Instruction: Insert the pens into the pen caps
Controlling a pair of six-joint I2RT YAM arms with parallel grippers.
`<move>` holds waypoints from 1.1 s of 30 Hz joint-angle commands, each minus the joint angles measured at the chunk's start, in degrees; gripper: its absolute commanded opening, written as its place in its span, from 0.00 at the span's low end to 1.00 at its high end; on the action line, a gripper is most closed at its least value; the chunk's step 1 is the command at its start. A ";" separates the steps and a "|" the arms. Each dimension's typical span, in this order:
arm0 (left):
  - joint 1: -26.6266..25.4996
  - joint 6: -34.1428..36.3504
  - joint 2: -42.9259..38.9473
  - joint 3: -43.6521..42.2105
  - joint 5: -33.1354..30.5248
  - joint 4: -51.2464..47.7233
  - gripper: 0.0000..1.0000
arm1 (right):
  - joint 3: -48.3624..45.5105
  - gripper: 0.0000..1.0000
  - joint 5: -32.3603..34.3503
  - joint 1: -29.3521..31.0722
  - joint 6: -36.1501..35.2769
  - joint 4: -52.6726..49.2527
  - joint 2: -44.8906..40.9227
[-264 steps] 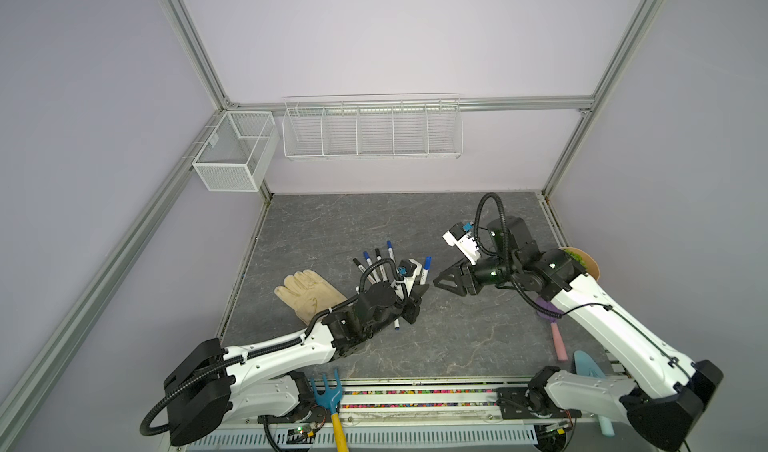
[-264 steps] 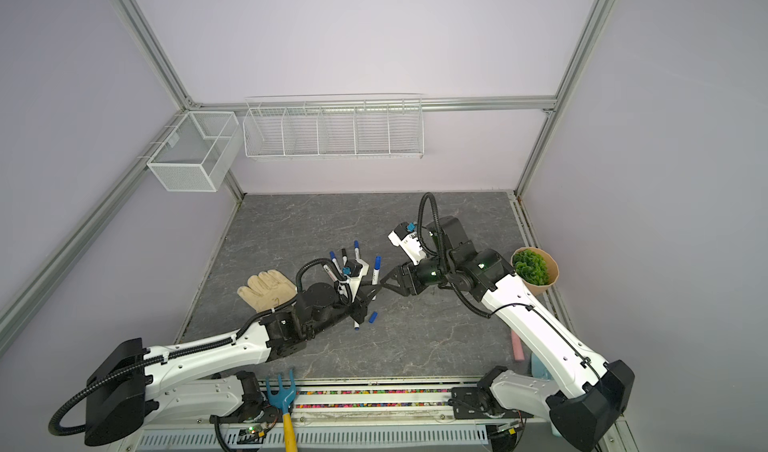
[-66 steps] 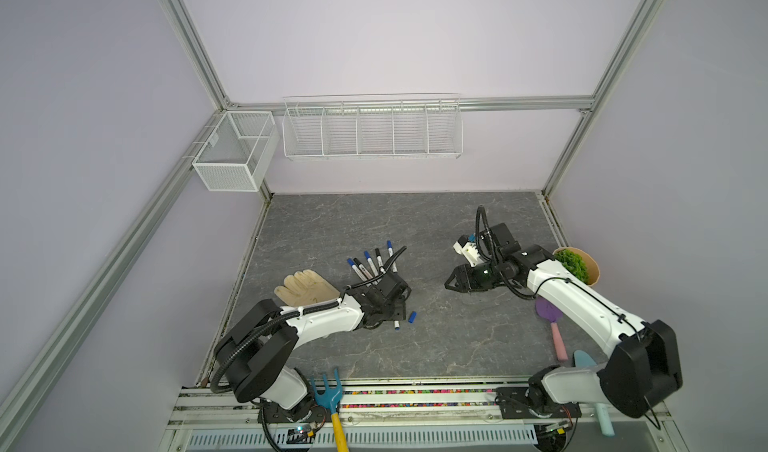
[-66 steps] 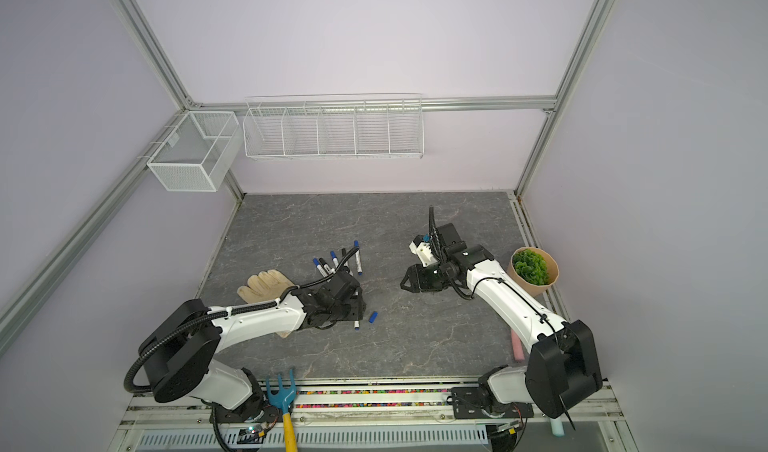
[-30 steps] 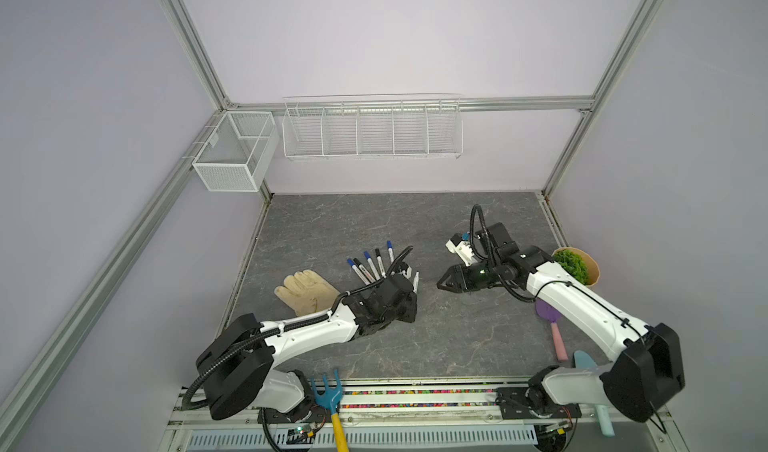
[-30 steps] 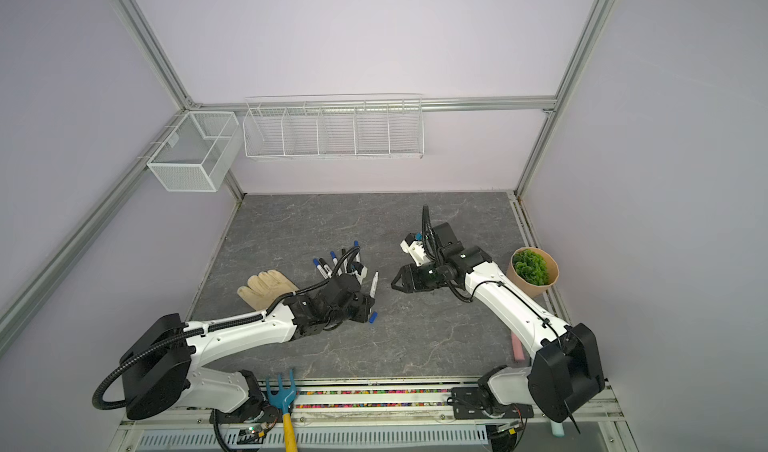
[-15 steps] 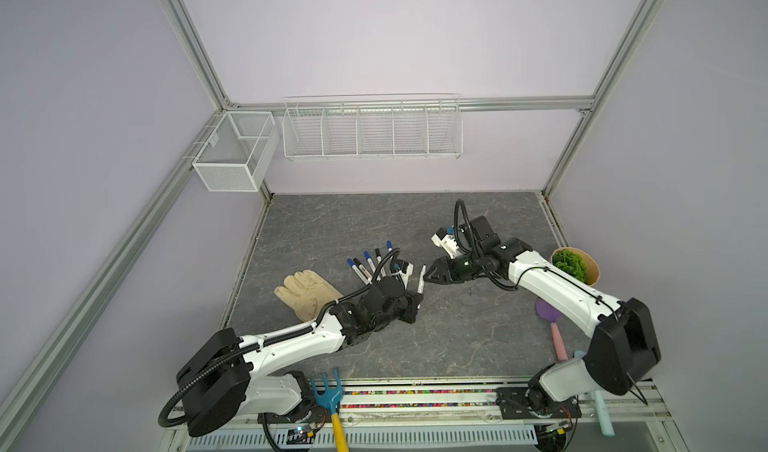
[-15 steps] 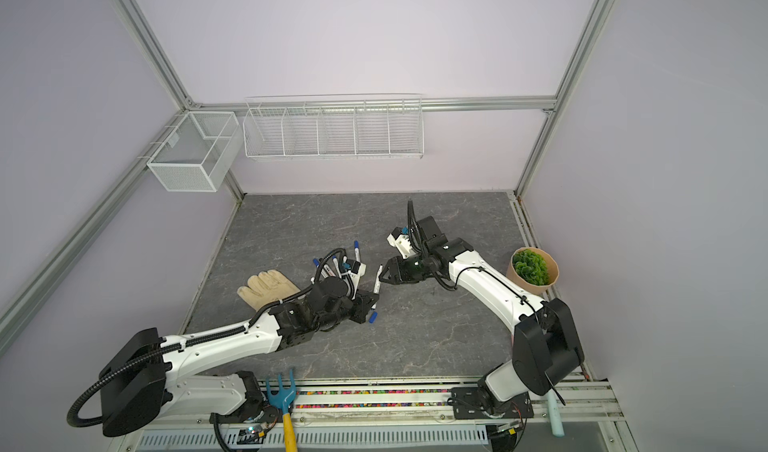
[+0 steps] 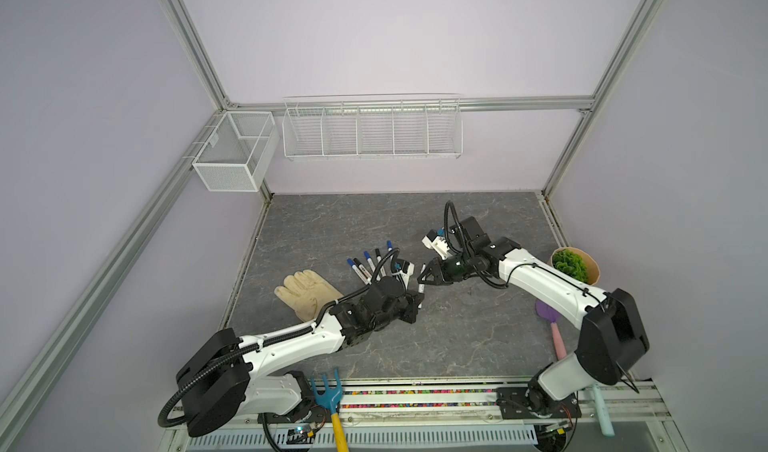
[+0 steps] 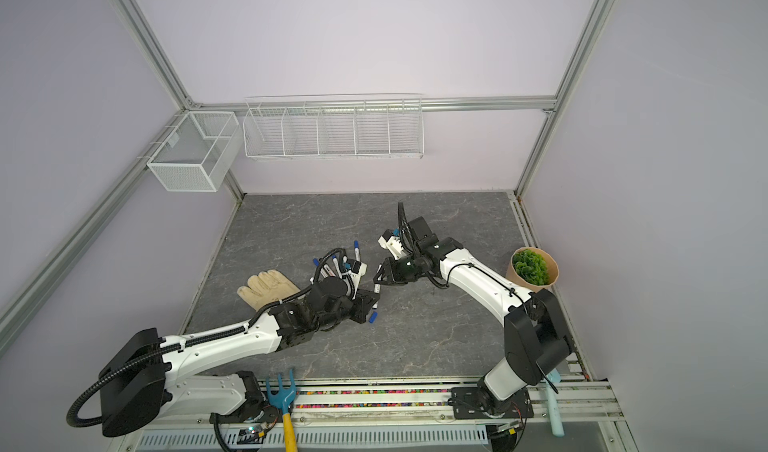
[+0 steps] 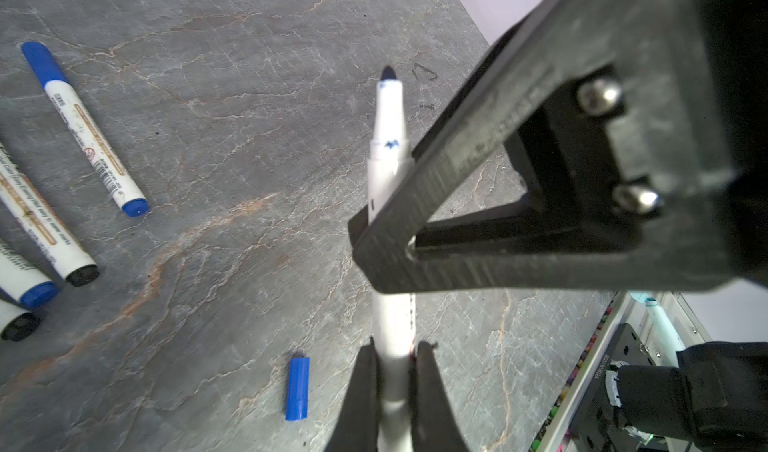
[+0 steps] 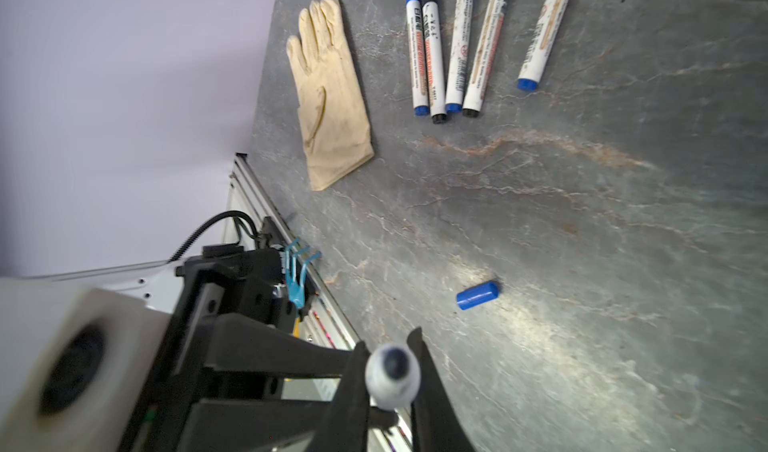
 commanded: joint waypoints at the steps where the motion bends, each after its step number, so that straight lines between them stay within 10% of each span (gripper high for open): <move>1: -0.41 1.09 -0.71 -0.40 0.42 2.09 0.00 | 0.96 0.12 -1.52 0.29 -1.35 0.20 0.20; 5: -0.32 0.92 0.36 0.47 -0.45 0.90 0.27 | 0.97 0.10 -2.45 0.30 -1.88 -0.21 -0.91; 9: -0.34 0.66 1.83 1.09 -0.64 1.25 0.30 | 1.06 0.10 -2.72 0.30 -2.20 -0.61 -1.86; 26: -0.32 2.24 3.59 2.14 -0.21 4.51 0.21 | 0.97 0.09 -3.56 0.29 -2.82 -1.45 -1.40; 33: -0.14 -0.40 3.33 1.56 -3.46 3.06 0.00 | 0.89 0.16 -3.73 0.29 -3.90 -3.31 -1.86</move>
